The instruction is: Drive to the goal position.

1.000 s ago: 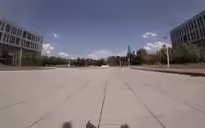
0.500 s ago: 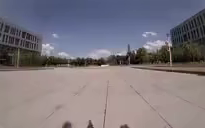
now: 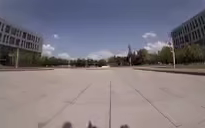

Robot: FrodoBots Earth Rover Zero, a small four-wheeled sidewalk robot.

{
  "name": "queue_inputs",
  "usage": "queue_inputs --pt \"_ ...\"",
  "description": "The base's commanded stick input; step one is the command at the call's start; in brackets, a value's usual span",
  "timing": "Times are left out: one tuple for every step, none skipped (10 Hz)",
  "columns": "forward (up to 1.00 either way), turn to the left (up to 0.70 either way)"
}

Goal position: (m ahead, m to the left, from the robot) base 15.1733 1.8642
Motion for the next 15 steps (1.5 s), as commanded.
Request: queue_inputs --pt "1.0 0.0" --pt "1.0 0.0" --pt "1.0 0.0" --pt "1.0 0.0" --pt "1.0 0.0" --pt "1.0 0.0" --pt "1.0 0.0" --pt "1.0 0.0" --pt "1.0 0.0" --pt "1.0 0.0" --pt "1.0 0.0" --pt "1.0 0.0" --pt "1.0 0.0" --pt "1.0 0.0" --pt "1.0 0.0"
